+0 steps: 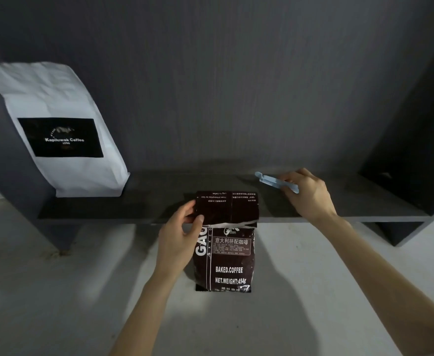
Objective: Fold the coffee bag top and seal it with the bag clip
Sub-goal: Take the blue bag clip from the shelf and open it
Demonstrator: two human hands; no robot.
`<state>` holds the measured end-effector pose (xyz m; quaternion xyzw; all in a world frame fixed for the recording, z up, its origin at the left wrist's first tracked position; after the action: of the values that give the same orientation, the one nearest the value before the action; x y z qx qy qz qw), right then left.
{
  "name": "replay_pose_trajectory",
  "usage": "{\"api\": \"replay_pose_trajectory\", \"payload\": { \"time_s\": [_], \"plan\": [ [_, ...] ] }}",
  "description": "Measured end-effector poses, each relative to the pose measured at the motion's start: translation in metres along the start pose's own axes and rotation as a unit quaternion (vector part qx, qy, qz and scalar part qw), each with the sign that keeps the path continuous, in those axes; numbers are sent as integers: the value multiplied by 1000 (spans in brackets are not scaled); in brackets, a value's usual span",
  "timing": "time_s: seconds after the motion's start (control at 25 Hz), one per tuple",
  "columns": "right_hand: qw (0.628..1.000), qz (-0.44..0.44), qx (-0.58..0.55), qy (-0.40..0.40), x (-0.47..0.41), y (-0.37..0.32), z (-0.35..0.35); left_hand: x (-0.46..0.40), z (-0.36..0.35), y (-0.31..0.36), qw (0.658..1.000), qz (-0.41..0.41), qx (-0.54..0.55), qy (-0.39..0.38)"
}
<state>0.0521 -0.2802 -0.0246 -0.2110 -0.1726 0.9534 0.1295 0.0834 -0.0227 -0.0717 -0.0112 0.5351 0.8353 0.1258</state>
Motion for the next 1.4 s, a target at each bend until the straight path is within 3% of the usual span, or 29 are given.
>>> {"api": "replay_pose_trajectory", "payload": {
  "time_s": [0.24,0.44,0.56,0.92,1.4],
  "plan": [
    [992,78,-55,81,35,-61,57,8,24,29,997,-52,31,37],
    [980,127,-131,78,84,-109,71,36,34,65,989,-97,107,21],
    [978,139,-144,60,114,-125,57,55,28,69,981,-84,177,-16],
    [980,90,-174,21,143,-118,33,79,42,43,963,-28,270,10],
    [962,54,-261,53,162,-104,29,89,36,25,932,66,355,-14]
  ]
}}
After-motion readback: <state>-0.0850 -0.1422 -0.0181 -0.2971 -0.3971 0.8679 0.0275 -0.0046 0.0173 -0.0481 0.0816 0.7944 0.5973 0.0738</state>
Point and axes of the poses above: each hand's wrist, its own x-axis away from the middle knuckle, its own z-axis out of the back of the hand, y = z × x, the point moved 10 cm from there along -x, towards the middle knuckle, and after that the axes turned 2 degrees about x, right-handed, at the moved point
